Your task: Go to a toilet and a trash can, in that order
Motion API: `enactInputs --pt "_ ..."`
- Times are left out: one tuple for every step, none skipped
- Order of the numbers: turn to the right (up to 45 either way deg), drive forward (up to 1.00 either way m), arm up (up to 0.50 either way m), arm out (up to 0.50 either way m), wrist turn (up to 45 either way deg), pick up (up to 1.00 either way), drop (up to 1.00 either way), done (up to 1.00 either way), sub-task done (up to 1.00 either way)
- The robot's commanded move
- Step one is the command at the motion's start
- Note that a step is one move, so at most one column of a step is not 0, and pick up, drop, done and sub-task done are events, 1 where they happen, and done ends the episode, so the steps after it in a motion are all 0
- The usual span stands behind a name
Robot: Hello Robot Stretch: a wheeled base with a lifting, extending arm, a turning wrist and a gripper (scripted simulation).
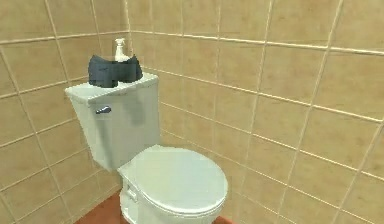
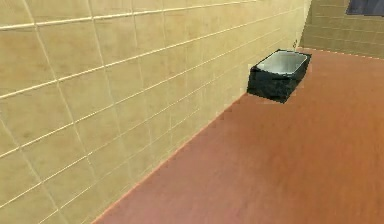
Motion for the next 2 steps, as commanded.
enactInputs --pt "-9.0 0.00 0.00 0.00 0.0 0.00 0.00 0.00 0.00" --pt "0.0 0.00 0.00 0.00 0.0 0.00 0.00 0.00 1.00"
